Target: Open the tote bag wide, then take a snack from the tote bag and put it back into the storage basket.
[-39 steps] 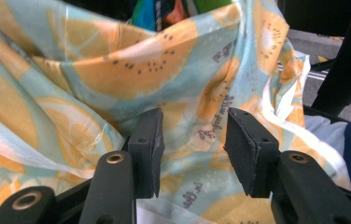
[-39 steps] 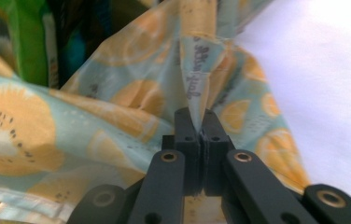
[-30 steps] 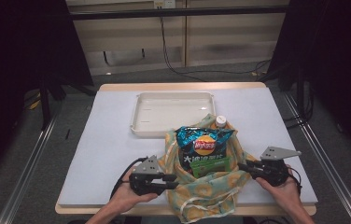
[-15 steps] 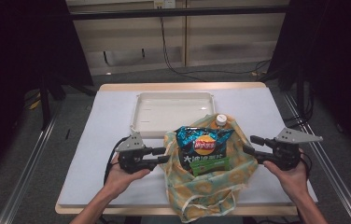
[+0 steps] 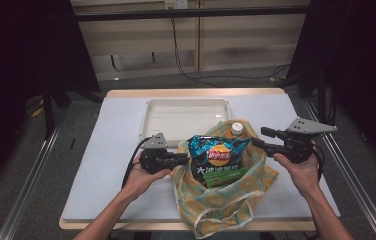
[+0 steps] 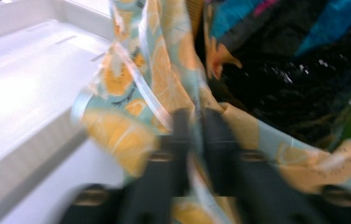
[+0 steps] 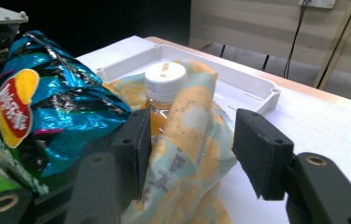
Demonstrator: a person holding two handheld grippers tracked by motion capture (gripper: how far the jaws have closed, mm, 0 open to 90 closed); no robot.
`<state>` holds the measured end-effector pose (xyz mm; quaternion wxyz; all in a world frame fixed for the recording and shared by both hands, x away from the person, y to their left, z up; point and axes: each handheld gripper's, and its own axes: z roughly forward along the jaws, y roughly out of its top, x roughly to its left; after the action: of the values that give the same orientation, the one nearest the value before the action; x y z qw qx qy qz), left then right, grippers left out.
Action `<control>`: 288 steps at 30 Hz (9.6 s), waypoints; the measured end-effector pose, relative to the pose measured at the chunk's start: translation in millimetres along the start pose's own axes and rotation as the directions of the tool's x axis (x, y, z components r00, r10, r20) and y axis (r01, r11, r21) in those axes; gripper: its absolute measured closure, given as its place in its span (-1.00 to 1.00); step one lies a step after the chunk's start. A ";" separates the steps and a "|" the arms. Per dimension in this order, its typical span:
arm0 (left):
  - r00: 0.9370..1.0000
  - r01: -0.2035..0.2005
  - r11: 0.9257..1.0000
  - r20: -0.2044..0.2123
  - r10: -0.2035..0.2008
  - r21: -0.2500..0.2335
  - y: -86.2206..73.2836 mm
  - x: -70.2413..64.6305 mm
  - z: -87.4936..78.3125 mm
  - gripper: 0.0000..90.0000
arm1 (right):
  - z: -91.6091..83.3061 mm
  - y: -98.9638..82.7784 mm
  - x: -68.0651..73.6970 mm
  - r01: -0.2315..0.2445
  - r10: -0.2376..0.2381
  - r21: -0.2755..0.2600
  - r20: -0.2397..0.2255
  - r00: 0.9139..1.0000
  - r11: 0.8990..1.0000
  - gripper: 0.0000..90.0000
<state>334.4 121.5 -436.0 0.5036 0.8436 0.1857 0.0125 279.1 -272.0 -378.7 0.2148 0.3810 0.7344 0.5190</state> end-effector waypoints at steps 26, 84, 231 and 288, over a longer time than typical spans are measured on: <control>0.997 0.044 0.992 -0.072 -0.035 0.118 -25.6 12.1 7.2 1.00 | 23.1 -67.7 -9.2 -0.019 0.001 0.182 0.097 0.995 0.983 0.84; 0.975 -0.115 0.992 0.182 0.124 -0.055 -5.8 -87.1 -4.7 0.39 | -37.5 -51.6 55.3 0.028 -0.028 -0.001 -0.092 0.995 1.000 -0.41; 0.979 -0.125 0.967 0.128 0.156 -0.221 113.2 -39.9 -29.5 0.86 | -69.6 -91.5 46.3 -0.065 0.064 -0.015 -0.051 0.997 0.998 -1.00; 0.996 -0.083 0.941 -0.010 0.084 -0.328 146.6 16.5 -108.6 0.86 | -68.2 -92.8 41.4 -0.077 0.075 -0.026 -0.063 0.995 0.997 -0.99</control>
<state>371.2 156.6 -260.0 0.6365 0.7551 0.1442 0.0630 173.9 -296.3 -436.2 0.1775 0.3893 0.7182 0.5487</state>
